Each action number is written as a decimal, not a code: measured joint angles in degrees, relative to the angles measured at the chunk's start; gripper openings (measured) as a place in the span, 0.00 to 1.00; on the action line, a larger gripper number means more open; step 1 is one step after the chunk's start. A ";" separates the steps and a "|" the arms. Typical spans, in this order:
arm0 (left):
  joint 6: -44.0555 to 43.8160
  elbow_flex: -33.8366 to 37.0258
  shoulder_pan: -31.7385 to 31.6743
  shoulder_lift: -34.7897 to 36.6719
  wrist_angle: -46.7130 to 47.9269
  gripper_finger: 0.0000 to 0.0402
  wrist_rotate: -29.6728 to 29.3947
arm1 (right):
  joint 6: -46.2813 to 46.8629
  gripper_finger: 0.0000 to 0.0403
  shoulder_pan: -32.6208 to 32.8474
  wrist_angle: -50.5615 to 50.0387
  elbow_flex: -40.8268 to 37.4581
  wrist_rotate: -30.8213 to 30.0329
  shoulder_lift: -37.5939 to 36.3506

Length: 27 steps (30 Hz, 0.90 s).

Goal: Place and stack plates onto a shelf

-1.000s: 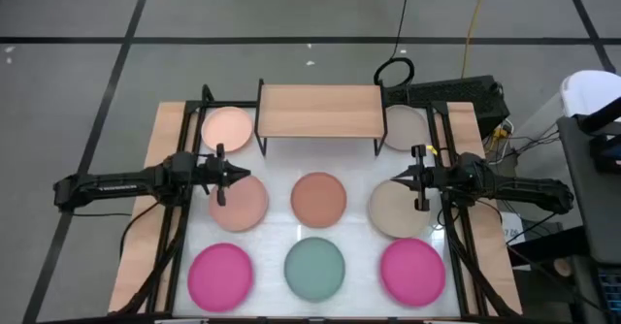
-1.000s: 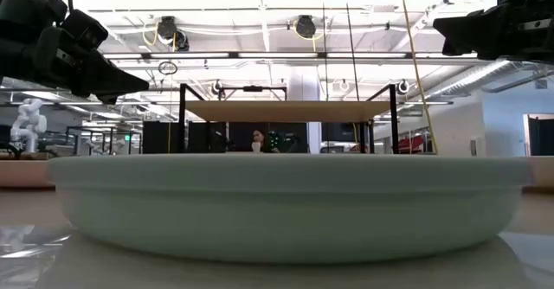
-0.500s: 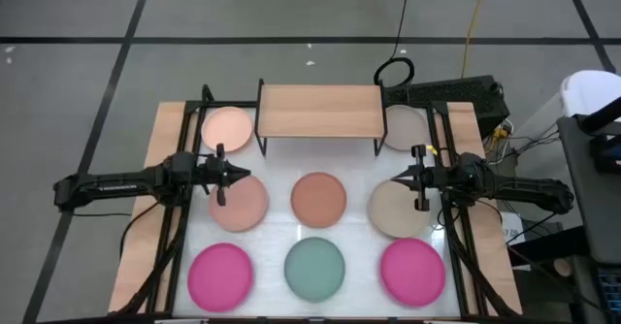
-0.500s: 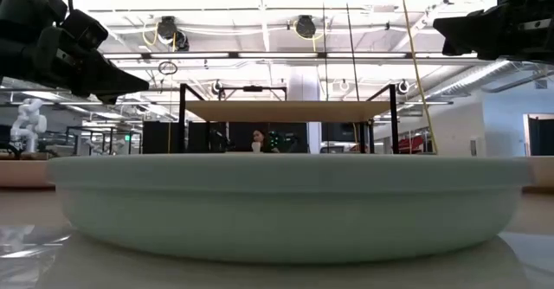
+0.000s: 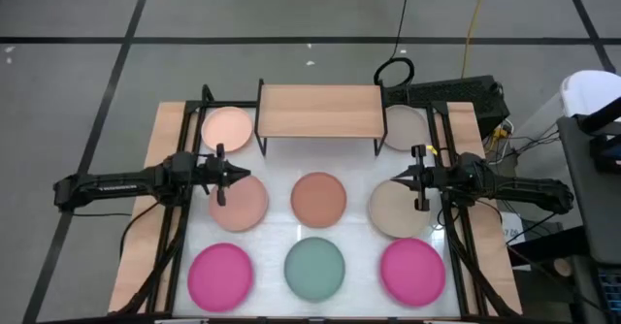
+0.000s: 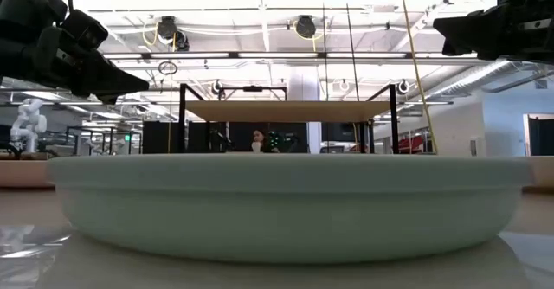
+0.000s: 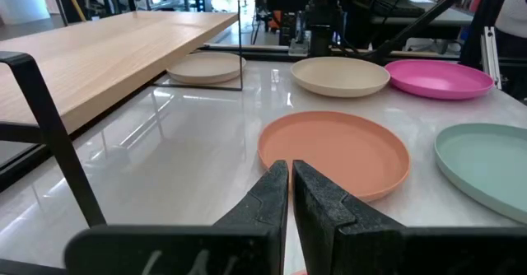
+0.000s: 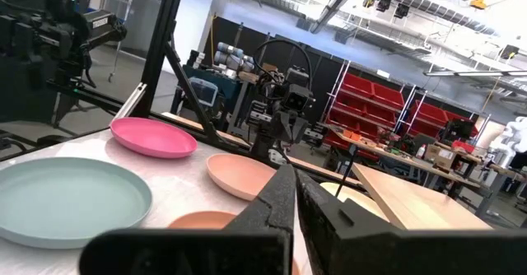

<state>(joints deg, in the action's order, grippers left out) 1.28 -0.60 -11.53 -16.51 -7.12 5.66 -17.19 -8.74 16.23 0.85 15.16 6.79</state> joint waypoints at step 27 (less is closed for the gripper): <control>0.00 0.00 0.00 0.02 -0.02 0.06 0.00 | 24.54 0.00 -0.02 23.17 -0.01 -0.08 -0.02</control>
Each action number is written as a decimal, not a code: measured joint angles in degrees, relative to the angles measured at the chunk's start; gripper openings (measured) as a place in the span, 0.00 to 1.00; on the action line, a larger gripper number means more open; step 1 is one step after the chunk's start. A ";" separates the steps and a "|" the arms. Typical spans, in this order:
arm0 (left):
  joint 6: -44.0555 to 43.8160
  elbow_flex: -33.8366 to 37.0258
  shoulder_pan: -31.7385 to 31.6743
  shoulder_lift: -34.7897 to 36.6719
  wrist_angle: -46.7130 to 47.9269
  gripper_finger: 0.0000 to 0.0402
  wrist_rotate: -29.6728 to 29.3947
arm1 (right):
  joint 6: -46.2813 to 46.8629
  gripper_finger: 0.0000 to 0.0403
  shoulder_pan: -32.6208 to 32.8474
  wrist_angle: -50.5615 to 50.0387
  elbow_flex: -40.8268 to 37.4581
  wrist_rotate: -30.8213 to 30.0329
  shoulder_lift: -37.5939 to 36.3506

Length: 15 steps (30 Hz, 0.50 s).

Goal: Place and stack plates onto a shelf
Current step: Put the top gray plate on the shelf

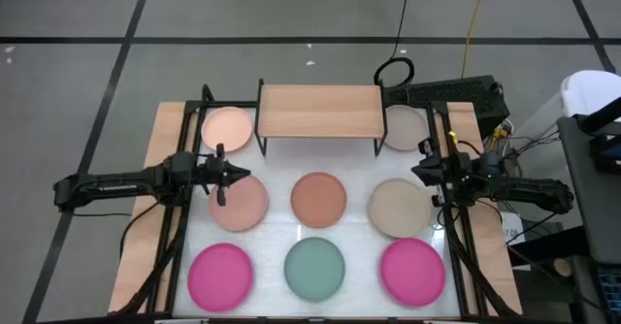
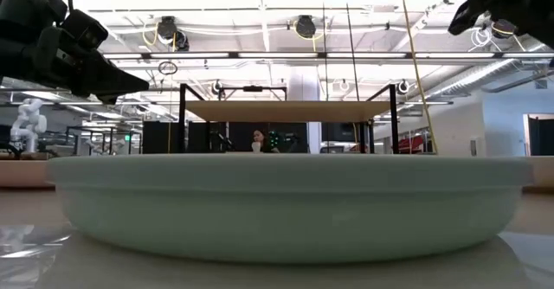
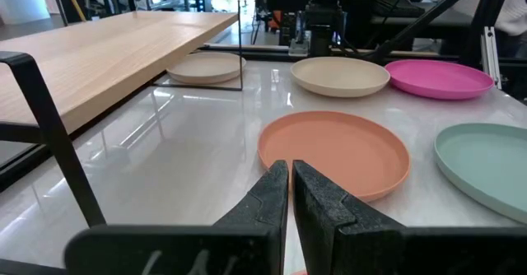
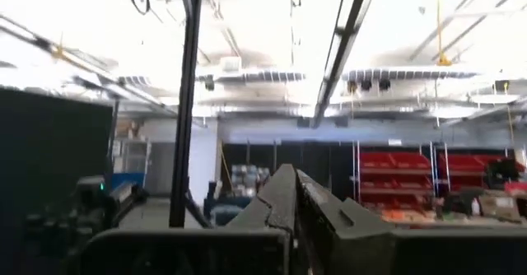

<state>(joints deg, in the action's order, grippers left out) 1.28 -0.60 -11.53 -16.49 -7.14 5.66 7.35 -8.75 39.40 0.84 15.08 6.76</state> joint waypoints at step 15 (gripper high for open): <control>0.00 0.02 0.00 0.00 0.00 0.06 0.02 | -12.84 0.00 -0.04 -23.13 14.35 -17.72 5.20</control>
<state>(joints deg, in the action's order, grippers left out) 1.28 -0.58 -11.53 -16.49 -7.14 5.67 -5.50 -8.80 16.26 15.19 -2.64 11.97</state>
